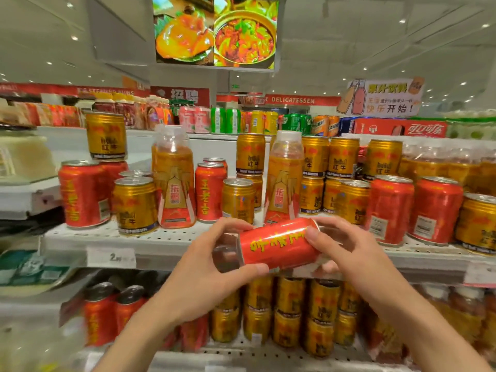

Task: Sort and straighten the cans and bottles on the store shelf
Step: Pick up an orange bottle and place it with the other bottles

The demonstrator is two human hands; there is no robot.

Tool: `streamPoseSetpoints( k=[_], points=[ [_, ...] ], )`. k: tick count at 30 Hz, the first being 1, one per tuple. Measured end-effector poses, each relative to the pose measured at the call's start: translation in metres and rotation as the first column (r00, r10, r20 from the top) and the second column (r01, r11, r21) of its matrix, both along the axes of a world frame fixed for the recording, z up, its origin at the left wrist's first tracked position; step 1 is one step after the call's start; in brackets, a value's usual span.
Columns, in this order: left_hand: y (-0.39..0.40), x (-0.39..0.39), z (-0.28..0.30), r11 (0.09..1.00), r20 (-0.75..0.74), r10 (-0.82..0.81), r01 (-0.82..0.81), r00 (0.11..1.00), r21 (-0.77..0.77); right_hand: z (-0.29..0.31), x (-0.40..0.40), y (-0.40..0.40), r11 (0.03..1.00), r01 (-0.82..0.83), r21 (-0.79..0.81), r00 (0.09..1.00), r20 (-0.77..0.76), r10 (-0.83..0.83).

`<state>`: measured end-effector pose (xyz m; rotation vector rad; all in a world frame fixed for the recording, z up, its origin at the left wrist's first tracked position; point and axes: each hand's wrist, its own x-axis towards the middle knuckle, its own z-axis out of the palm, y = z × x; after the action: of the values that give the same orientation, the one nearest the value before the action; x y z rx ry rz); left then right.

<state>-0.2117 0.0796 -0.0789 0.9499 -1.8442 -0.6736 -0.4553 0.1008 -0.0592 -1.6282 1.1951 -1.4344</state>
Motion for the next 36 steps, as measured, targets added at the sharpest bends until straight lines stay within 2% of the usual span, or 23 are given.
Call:
streamPoseSetpoints(
  k=[7,11,14,20,26,29,36],
  points=[
    [-0.033,0.082,0.015,0.980,0.204,0.040,0.002,0.978,-0.197,0.028,0.090,-0.035,0.999,-0.025,-0.047,0.995,-0.094,0.020],
    [-0.042,0.102,0.021,0.974,0.245,0.056,0.001,0.968,-0.224,0.037,0.121,-0.040,0.998,-0.040,-0.059,0.988,-0.154,0.030],
    [-0.041,0.111,0.022,0.969,0.243,0.083,-0.021,0.966,-0.248,0.042,0.134,-0.044,0.996,-0.046,-0.070,0.982,-0.184,0.033],
    [-0.036,0.132,0.020,0.922,0.193,0.241,-0.162,0.951,-0.351,0.050,0.151,-0.050,0.989,-0.086,-0.117,0.963,-0.266,0.052],
    [-0.026,0.147,0.013,0.900,0.113,0.336,-0.283,0.935,-0.331,0.075,0.162,-0.080,0.951,0.111,-0.289,0.884,-0.408,-0.227],
    [-0.023,0.147,0.012,0.884,0.120,0.372,-0.312,0.920,-0.348,0.084,0.180,-0.101,0.923,0.135,-0.359,0.821,-0.481,-0.307],
    [-0.018,0.154,0.011,0.877,0.100,0.404,-0.354,0.909,-0.324,0.095,0.204,-0.123,0.972,0.118,-0.201,0.843,-0.497,-0.205]
  ],
)
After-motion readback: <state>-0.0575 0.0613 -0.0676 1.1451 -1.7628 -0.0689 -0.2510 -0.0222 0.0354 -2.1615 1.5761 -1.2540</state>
